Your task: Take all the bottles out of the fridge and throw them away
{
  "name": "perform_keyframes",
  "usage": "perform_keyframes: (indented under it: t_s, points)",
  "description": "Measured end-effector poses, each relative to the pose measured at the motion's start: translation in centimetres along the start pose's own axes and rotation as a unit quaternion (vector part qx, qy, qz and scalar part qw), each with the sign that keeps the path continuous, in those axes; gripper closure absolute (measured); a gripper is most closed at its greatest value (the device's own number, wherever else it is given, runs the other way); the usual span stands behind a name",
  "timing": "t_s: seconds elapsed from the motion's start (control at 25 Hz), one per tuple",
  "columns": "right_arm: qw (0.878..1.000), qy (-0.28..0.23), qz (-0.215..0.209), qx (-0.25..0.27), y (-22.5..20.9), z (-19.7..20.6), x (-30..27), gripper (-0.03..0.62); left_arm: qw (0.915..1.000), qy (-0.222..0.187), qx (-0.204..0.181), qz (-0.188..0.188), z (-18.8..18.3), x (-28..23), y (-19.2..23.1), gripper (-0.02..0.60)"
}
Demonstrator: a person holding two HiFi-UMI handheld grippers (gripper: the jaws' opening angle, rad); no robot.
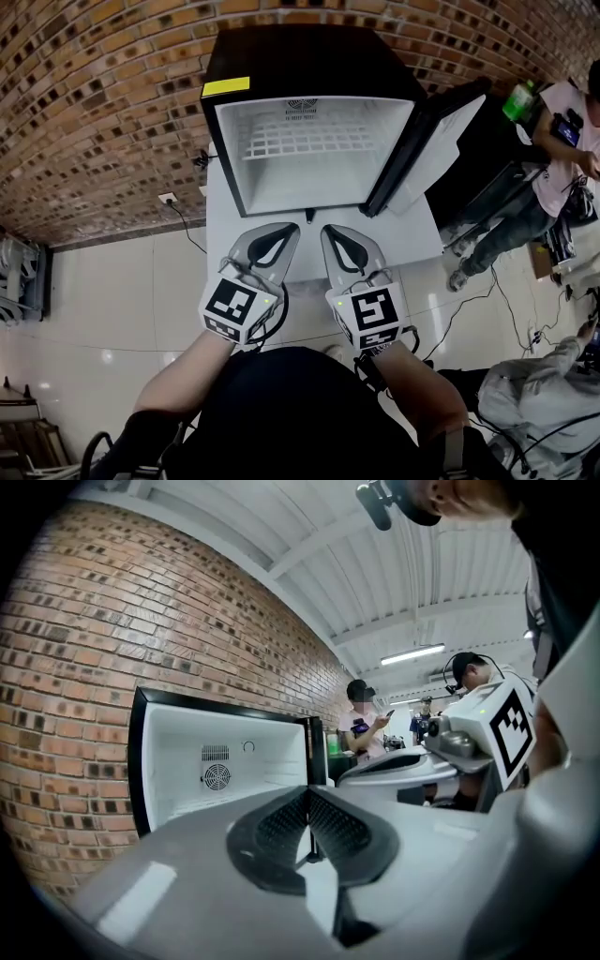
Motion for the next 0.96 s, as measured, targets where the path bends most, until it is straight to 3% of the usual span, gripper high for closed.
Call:
perform_keyframes:
  t_s: [0.96]
  points:
    - [1.000,0.007,-0.002,0.007,-0.05,0.12,-0.28,0.592,1.0000,0.004,0.005,0.003,0.50,-0.38,-0.37,0.578]
Point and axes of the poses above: the fingertips, and each gripper's own axes: x backward along the fingers, y to its left, z out of its underside, the point moved 6 cm from there along x, backward along the fingers, and after that the axes turned 7 degrees about -z, right-handed, at the moved point
